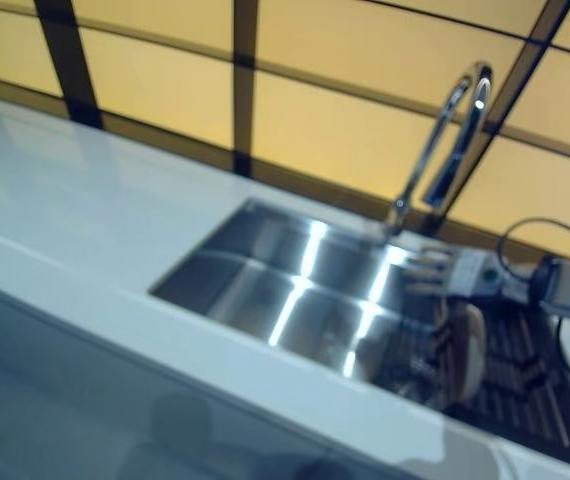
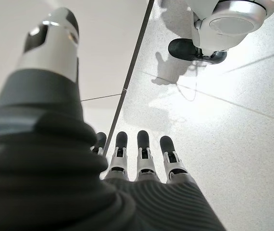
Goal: Take plates into dishwasher
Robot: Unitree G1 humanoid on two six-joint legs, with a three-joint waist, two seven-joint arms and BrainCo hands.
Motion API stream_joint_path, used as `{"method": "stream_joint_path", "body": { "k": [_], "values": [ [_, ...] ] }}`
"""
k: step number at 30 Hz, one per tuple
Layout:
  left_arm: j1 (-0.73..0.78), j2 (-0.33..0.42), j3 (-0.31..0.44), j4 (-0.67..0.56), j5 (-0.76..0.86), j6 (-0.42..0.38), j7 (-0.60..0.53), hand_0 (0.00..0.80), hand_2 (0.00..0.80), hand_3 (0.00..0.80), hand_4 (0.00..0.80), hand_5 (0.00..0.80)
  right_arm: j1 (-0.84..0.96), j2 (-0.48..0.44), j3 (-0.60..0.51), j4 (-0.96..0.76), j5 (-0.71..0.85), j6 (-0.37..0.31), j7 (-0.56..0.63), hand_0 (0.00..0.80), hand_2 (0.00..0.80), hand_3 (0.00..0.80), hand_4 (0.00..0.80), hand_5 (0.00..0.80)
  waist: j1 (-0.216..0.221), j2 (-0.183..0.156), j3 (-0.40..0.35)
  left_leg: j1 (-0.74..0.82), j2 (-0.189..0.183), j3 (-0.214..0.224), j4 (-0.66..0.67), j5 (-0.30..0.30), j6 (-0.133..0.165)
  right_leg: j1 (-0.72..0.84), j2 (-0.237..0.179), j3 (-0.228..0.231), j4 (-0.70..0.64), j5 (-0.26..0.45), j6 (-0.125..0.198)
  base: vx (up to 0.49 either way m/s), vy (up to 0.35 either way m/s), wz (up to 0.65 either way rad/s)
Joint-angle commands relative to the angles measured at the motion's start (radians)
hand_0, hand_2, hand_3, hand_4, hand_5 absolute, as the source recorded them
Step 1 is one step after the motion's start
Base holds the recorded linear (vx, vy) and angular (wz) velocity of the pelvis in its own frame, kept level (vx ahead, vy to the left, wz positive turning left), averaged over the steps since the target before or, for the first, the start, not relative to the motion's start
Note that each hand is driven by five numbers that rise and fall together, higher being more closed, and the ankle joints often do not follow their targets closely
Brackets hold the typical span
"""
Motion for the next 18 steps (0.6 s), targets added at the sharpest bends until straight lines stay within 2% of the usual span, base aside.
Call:
{"method": "stream_joint_path", "body": {
  "k": [1,11,18],
  "values": [
    [-0.027,0.047,-0.008,-0.025,0.005,-0.039,0.003,0.000,0.000,0.000,0.000,0.000,-0.057,-0.073,0.077,-0.027,0.101,0.020,0.061,0.000,0.000,0.000,0.000,0.000,0.023,-0.012,-0.031,-0.030,0.048,0.039,0.044,-0.017,-0.032,0.011,0.011,-0.024,0.095,-0.080,0.023,0.000,0.000,0.00],
    [-0.032,0.058,0.007,-0.027,0.002,-0.040,0.012,0.000,0.000,0.000,0.000,0.000,-0.089,-0.086,0.135,-0.036,0.129,0.002,0.126,0.000,0.000,0.000,0.000,0.000,0.025,-0.027,-0.027,-0.034,0.049,0.042,0.040,-0.012,-0.033,0.005,0.015,-0.021,0.095,-0.077,0.022,0.000,0.000,0.00],
    [-0.025,0.057,0.020,-0.026,0.004,-0.046,0.011,0.000,0.000,0.000,0.000,0.000,-0.048,-0.098,0.123,-0.047,0.134,-0.012,0.109,0.000,0.000,0.000,0.000,0.000,0.021,-0.028,-0.030,-0.035,0.049,0.042,0.034,-0.009,-0.032,0.003,0.016,-0.020,0.095,-0.078,0.023,0.000,0.000,0.00]
  ]
}}
